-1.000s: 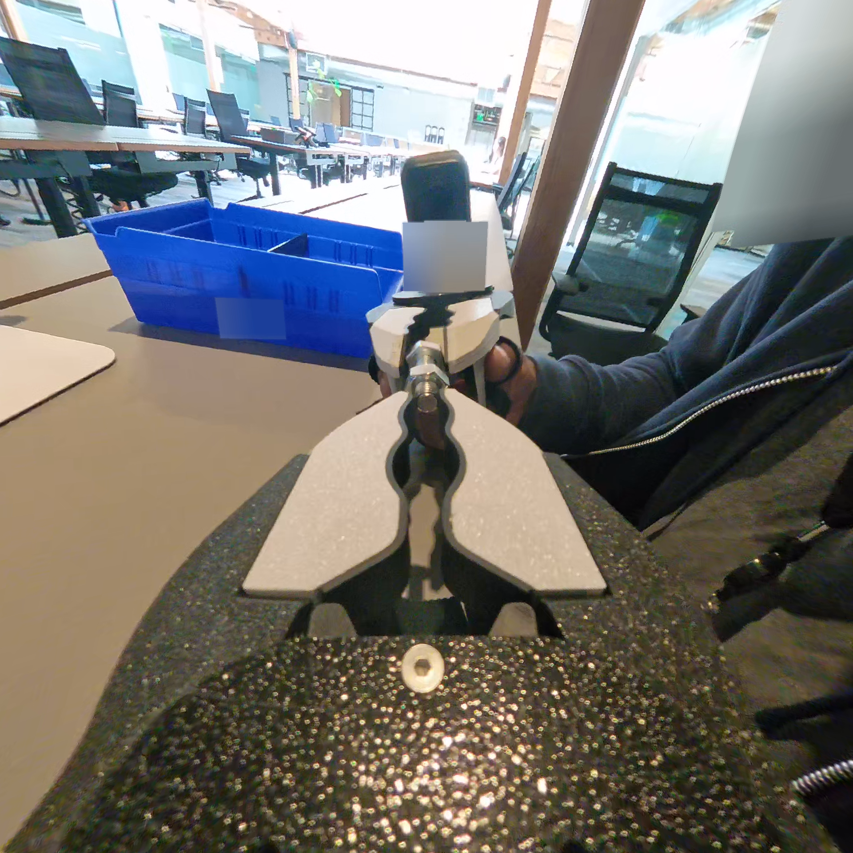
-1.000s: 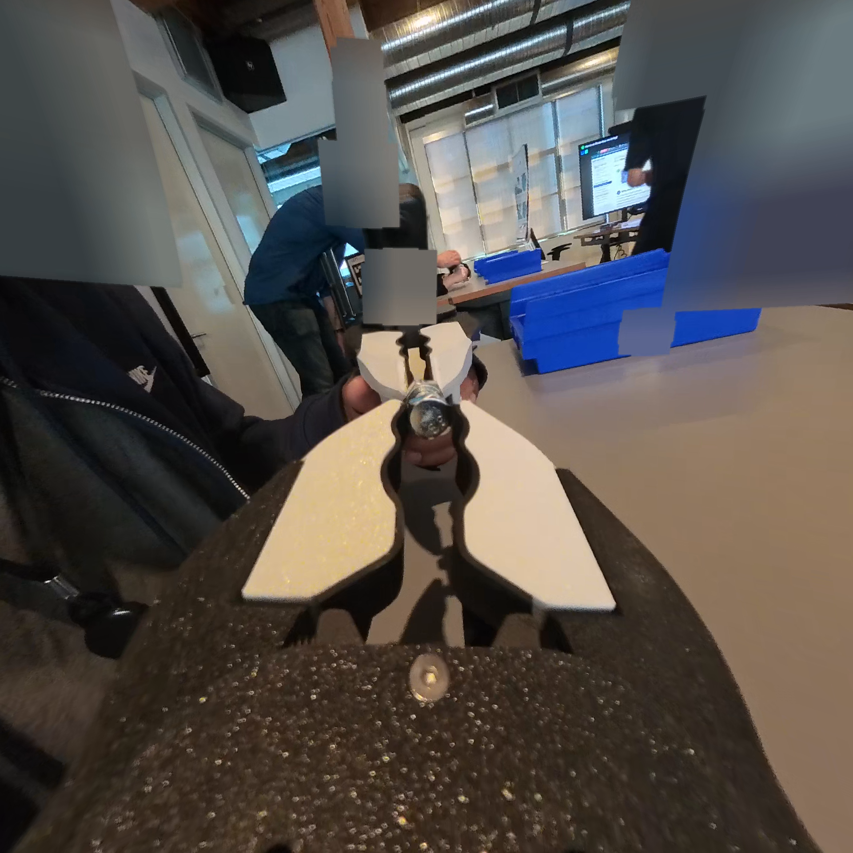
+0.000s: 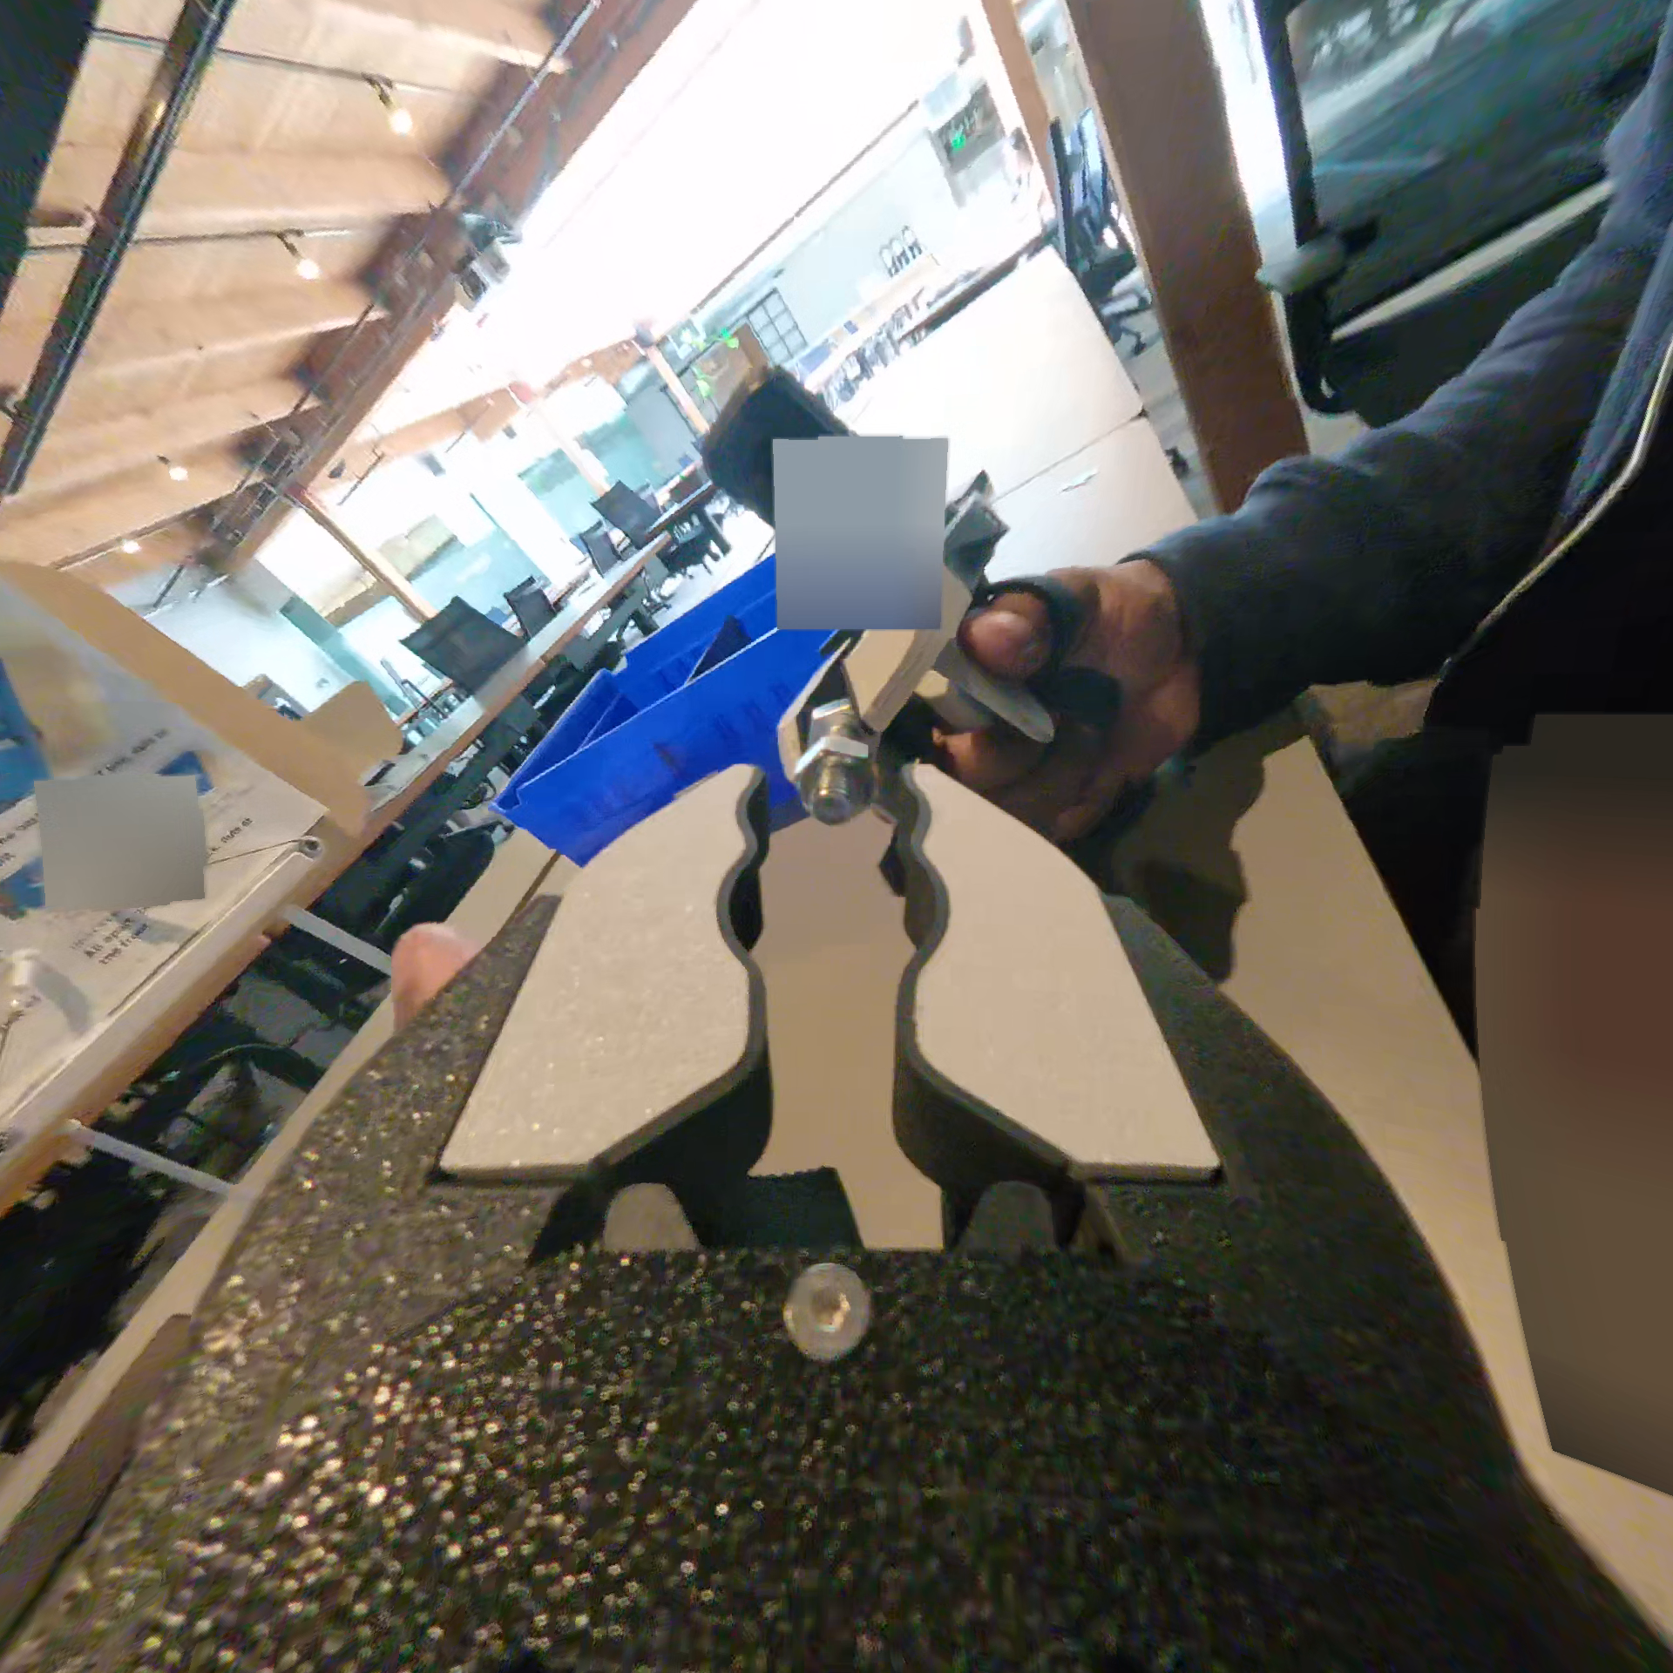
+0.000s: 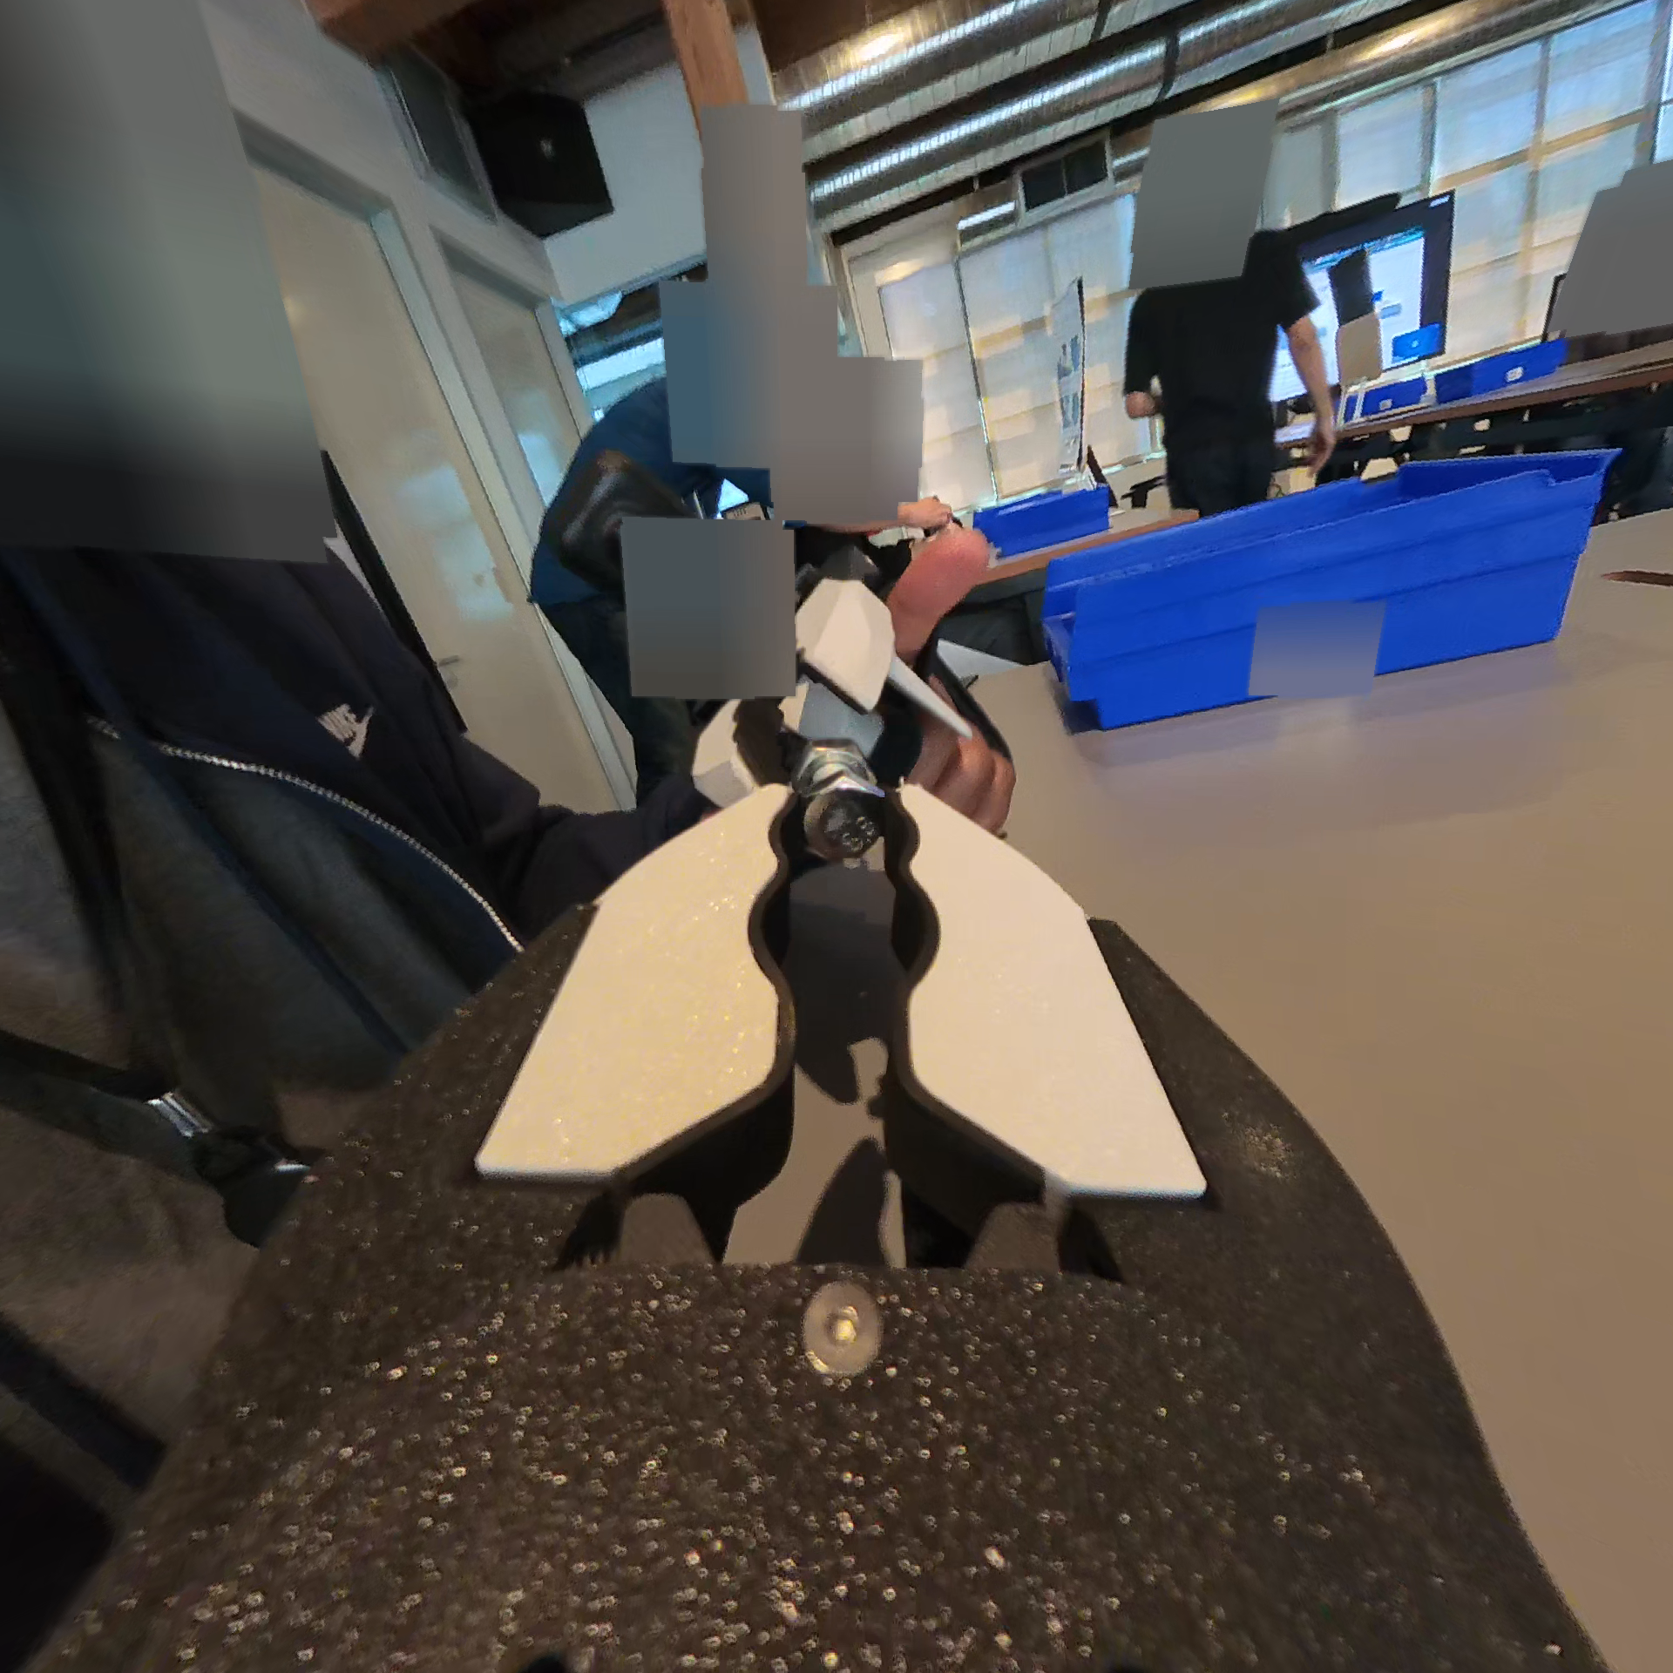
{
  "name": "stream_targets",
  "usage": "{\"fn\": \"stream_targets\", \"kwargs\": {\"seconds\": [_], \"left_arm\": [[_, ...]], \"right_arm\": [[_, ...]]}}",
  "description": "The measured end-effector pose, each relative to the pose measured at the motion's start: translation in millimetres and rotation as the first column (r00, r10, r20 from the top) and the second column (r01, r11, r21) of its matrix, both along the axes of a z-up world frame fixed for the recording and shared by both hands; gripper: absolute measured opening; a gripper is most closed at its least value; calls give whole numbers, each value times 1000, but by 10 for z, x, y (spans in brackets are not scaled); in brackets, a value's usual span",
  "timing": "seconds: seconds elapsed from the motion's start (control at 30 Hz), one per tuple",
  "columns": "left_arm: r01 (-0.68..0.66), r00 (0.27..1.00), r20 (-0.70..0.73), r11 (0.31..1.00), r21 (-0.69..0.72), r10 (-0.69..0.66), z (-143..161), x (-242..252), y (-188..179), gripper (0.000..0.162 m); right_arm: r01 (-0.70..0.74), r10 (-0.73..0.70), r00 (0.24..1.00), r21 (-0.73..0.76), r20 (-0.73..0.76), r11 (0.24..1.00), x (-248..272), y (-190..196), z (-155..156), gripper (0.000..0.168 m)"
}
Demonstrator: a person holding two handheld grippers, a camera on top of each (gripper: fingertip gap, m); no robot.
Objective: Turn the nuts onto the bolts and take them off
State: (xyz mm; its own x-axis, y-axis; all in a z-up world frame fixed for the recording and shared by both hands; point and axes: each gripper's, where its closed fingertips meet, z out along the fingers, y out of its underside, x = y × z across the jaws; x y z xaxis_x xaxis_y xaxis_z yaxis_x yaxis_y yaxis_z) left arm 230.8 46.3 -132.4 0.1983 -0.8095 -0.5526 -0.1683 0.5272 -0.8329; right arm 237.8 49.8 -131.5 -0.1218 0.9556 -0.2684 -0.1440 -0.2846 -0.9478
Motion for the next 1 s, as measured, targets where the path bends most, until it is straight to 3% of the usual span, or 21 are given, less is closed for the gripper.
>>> {"fn": "stream_targets", "kwargs": {"seconds": [0.2, 0.37, 0.5, 0.6, 0.7, 0.8, 0.9, 0.93, 1.0], "left_arm": [[-15, 996, -86, 998, 65, 20, -97, 44, -16, 35], [-42, 994, -96, 998, 45, 46, -142, 59, 21, 19], [-58, 994, -92, 998, -26, 56, -150, 58, 44, 19], [-33, 997, -76, 974, -226, 16, -146, 72, 36, 19], [38, 998, -16, 854, -519, -54, -131, 81, 8, 19], [158, 987, 116, 608, -778, -108, -85, 97, -31, 19], [290, 957, 262, 379, -879, -125, -33, 111, -50, 19], [336, 942, 310, 334, -881, -131, 0, 109, -51, 20], [387, 922, 359, 339, -858, -144, 61, 97, -50, 31]], "right_arm": [[-8, 8, 1000, 16, 20, 1000, -29, -30, -20, 16], [-9, 7, 999, 34, 41, 999, -59, -50, -44, 16], [14, -15, 999, 43, 41, 999, -56, -27, -41, 16], [30, -32, 999, 57, 34, 998, -44, -18, -27, 16], [49, -52, 998, 84, 32, 995, -40, -17, -16, 17], [67, -71, 997, 118, 22, 991, -30, -22, 9, 16], [91, -95, 995, 153, 13, 984, -16, -24, 33, 16], [95, -97, 995, 156, 7, 983, -9, -25, 43, 16], [112, -113, 994, 155, 0, 982, 9, -5, 54, 16]]}}
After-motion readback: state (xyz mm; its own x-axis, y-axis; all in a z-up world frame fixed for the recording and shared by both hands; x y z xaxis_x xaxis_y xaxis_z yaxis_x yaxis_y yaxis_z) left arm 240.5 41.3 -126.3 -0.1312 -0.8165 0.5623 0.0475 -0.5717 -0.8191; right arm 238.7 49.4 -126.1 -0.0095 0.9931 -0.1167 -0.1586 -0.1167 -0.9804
